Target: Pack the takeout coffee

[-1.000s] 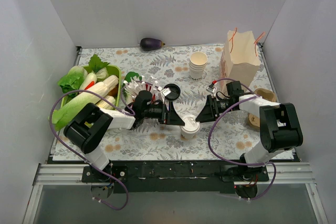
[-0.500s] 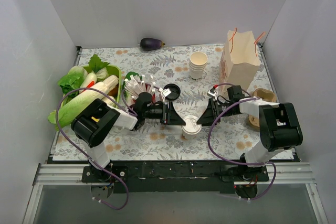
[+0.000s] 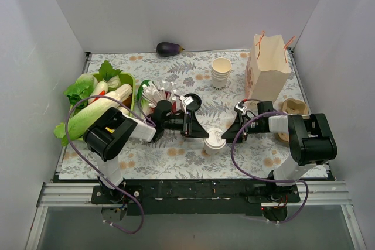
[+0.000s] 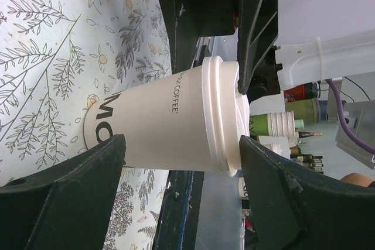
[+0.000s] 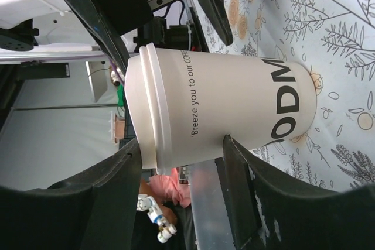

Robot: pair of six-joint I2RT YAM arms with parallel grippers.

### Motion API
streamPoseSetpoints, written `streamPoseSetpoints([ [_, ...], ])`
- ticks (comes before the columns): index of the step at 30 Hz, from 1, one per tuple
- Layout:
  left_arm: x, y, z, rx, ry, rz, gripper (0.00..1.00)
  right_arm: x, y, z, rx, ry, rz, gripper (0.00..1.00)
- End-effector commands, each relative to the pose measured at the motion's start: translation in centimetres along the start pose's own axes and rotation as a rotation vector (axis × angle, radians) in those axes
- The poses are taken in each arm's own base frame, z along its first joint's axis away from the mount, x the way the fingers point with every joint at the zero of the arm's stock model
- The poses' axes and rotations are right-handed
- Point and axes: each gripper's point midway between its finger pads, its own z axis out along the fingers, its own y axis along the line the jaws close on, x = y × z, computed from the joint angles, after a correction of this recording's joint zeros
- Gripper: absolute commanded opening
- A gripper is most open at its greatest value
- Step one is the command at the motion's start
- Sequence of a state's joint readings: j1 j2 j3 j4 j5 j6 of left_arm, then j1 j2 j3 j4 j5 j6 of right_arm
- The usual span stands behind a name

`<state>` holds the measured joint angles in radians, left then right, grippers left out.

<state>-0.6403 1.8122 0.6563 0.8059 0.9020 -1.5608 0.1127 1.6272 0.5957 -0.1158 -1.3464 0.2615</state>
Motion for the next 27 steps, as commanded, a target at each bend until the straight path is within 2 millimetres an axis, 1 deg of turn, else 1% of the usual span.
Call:
streamPoseSetpoints([
  [1,3.5,7.5,-0.3,-0.253,0.042,-0.208,0.75,2.4,-4.2,0.6,0.141,-0.002,0.149,0.53],
  [3,3.5,7.9,-0.1,-0.26,0.047,-0.223,0.73,2.5,-4.2,0.6,0.145,-0.005,0.155,0.52],
  [4,3.8,8.7,-0.1,-0.289,0.053,-0.25,0.72,2.8,-4.5,0.6,0.156,-0.007,0.17,0.52],
  [6,3.9,9.3,-0.1,-0.313,0.053,-0.27,0.69,3.0,-4.6,0.7,0.16,-0.011,0.191,0.51],
  [7,4.3,9.9,-0.3,-0.35,0.062,-0.3,0.68,3.1,-4.6,0.7,0.162,-0.013,0.197,0.51],
  [8,4.2,10.3,-0.4,-0.364,0.055,-0.298,0.68,3.1,-4.6,0.7,0.165,-0.014,0.199,0.51],
  [10,4.2,10.2,-0.4,-0.362,0.056,-0.296,0.68,2.7,-4.6,0.7,0.168,-0.019,0.182,0.51],
  [12,4.0,9.6,-0.3,-0.328,0.065,-0.271,0.69,1.8,-4.0,0.7,0.155,-0.022,0.125,0.52],
  [13,3.6,8.9,0.0,-0.295,0.058,-0.236,0.69,1.3,-3.5,0.7,0.143,-0.02,0.094,0.53],
  [14,3.3,8.4,0.0,-0.271,0.057,-0.214,0.7,0.8,-2.9,0.6,0.132,-0.018,0.051,0.58],
  [15,3.1,7.3,-0.1,-0.235,0.06,-0.187,0.71,-0.6,-2.0,0.6,0.113,-0.015,-0.056,0.61],
  [16,2.7,6.7,-0.1,-0.207,0.052,-0.141,0.74,-0.6,-1.4,0.5,0.105,-0.004,-0.058,0.64],
  [17,2.5,6.2,-0.1,-0.196,0.051,-0.117,0.75,-1.0,-0.8,0.5,0.093,0.0,-0.099,0.68],
  [18,2.1,5.3,-0.1,-0.173,0.053,-0.086,0.78,-2.3,0.3,0.4,0.08,-0.002,-0.153,0.71],
  [20,1.4,4.1,-0.1,-0.138,0.047,-0.048,0.83,-2.8,1.1,0.3,0.068,0.008,-0.201,0.76],
  [21,1.2,3.5,0.0,-0.124,0.047,-0.038,0.85,-3.1,1.5,0.2,0.062,0.008,-0.218,0.83],
  [22,0.8,2.6,-0.1,-0.095,0.043,-0.019,0.86,-3.7,2.0,0.2,0.061,0.006,-0.244,0.84],
  [25,0.1,1.3,0.1,-0.06,0.043,-0.008,0.88,-4.2,2.0,0.2,0.075,0.004,-0.261,0.86],
  [27,-0.7,0.9,0.3,-0.056,0.04,0.008,0.89,-4.5,1.9,0.2,0.08,0.0,-0.27,0.87],
])
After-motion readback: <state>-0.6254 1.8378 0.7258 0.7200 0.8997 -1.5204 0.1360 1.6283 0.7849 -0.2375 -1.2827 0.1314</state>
